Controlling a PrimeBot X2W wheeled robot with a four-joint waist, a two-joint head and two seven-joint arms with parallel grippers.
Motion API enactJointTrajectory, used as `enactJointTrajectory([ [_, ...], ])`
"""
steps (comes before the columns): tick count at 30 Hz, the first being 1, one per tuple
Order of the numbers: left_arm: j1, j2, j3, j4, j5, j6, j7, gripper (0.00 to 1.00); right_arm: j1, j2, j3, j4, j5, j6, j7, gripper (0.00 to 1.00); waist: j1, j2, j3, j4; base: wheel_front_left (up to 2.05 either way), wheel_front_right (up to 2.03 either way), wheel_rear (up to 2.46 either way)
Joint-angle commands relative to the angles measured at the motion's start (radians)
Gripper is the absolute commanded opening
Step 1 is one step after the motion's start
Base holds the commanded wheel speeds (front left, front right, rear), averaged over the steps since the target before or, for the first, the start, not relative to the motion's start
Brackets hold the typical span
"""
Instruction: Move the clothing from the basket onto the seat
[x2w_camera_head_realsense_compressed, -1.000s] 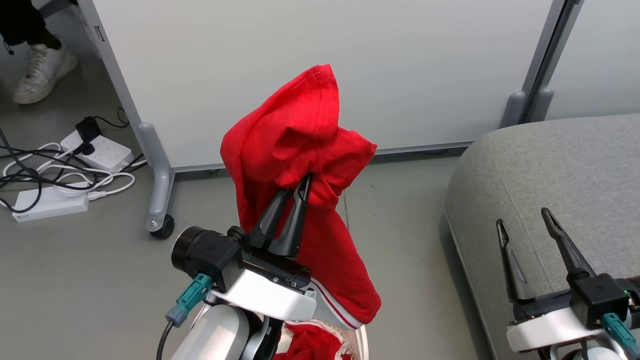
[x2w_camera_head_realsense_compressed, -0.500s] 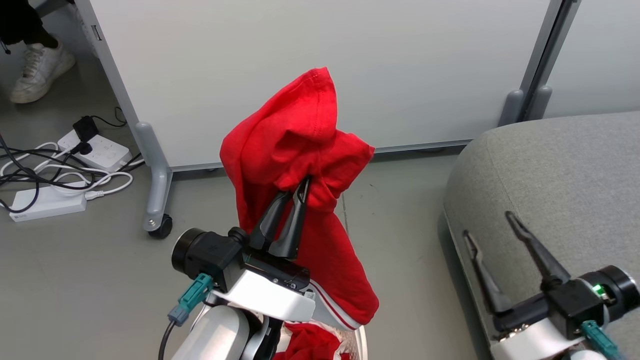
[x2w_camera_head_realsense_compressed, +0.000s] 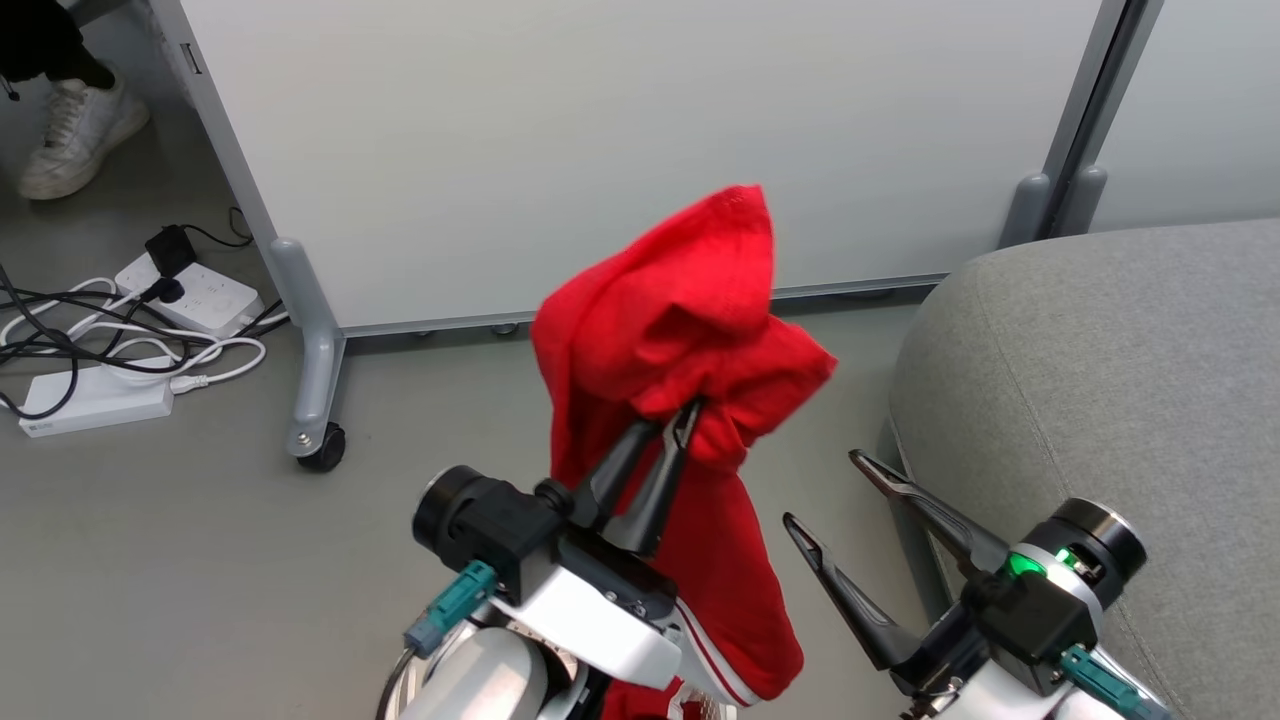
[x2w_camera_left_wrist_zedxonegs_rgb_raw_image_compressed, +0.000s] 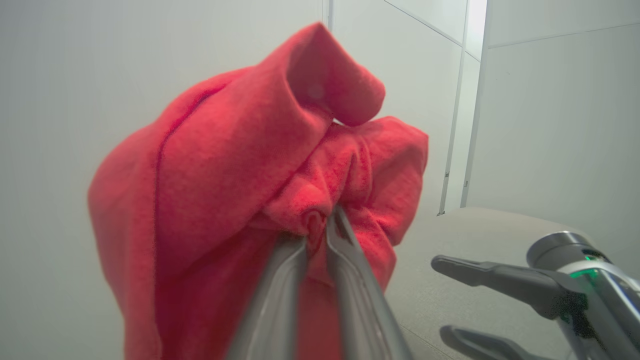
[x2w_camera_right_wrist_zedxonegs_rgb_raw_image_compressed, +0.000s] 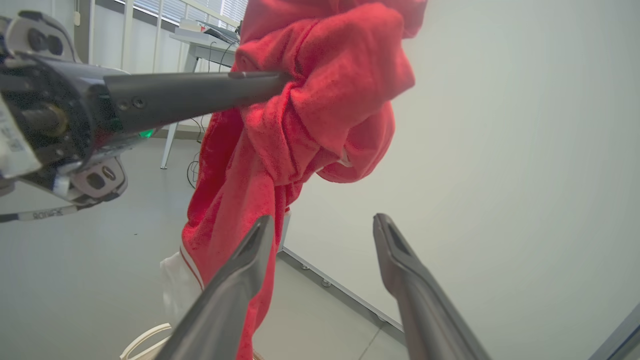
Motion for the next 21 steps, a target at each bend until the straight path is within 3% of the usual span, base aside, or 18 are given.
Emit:
enactJointTrajectory([
  [1,-0.018,0.003,-0.019,0.008,-0.008,-0.011,-0.001,0.00,-0.026,-0.001,0.020,0.010,0.011,0.000,-0.004,1.00,0.0000,-0.0001,0.002,0.006,0.00,0.00,0.00],
  [7,-0.040,0.004,-0.117,0.024,-0.034,-0.030,-0.001,0.00,-0.087,0.008,0.096,0.090,0.036,0.000,-0.004,1.00,0.0000,-0.0001,0.002,0.031,0.00,0.00,0.00],
  [19,-0.076,0.003,-0.244,0.048,-0.077,-0.014,-0.001,0.00,-0.124,0.058,0.123,0.159,0.071,0.000,-0.004,1.00,0.0000,-0.0001,0.005,0.056,0.00,0.00,0.00],
  [20,-0.081,0.003,-0.252,0.050,-0.080,-0.012,-0.001,0.00,-0.126,0.064,0.125,0.168,0.079,0.000,-0.004,0.63,0.0000,-0.0001,0.005,0.057,0.00,0.00,0.00],
  [21,-0.086,0.003,-0.257,0.051,-0.082,-0.010,-0.001,0.00,-0.131,0.066,0.126,0.177,0.085,0.000,-0.004,0.11,0.0000,-0.0001,0.005,0.058,0.00,0.00,0.00],
])
